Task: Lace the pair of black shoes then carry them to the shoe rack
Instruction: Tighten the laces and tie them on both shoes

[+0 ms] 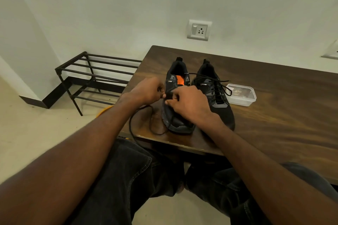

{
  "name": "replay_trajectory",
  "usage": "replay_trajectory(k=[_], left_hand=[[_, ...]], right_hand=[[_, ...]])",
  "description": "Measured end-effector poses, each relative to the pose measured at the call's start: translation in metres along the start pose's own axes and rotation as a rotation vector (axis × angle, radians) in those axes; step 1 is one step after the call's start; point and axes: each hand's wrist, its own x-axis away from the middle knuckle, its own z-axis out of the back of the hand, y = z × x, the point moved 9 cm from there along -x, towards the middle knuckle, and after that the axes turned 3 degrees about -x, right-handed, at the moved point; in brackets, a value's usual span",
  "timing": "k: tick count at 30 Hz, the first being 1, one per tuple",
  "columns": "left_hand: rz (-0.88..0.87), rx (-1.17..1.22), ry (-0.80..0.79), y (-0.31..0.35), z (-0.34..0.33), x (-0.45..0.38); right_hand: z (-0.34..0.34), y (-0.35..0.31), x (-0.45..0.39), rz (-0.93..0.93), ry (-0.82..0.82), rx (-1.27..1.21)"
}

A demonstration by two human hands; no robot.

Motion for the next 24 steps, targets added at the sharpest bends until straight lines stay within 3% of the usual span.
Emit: replay_trajectory(k=[2, 5, 8, 10, 12, 15, 18, 22, 24], left_hand=[[0.019, -0.058, -0.019, 0.001, -0.002, 0.001], [0.090, -0.178, -0.024, -0.003, -0.001, 0.000], [0.149, -0.274, -0.117, -0.010, -0.004, 0.004], [0.163, -0.329, -0.098, -0.011, 0.004, 0.007], [0.134, -0.234, 0.036, -0.001, 0.021, 0.009], [-0.053, 0.313, 0.208, 0.036, 0.051, 0.019], [-0.246, 0.719, 0.160, 0.081, 0.063, 0.032], [-0.298, 0.645, 0.063, 0.098, 0.050, 0.035], [-0.221, 0.371, 0.085, 0.080, 0.046, 0.028]], right_hand=[[0.000, 0.010, 0.001, -0.131, -0.041, -0.353], [0.017, 0.011, 0.009, -0.272, -0.099, -1.088], [0.071, 0.029, 0.011, -0.239, 0.095, -1.395], [0.108, 0.049, 0.015, -0.191, 0.282, -1.370], [0.132, 0.061, 0.023, -0.148, 0.364, -1.190], [0.131, 0.053, 0.027, -0.094, 0.250, -0.921], [0.111, 0.029, 0.028, -0.037, 0.098, -0.793], [0.115, 0.035, 0.022, -0.060, 0.210, -0.836], [0.121, 0.058, 0.018, -0.114, 0.314, -0.810]])
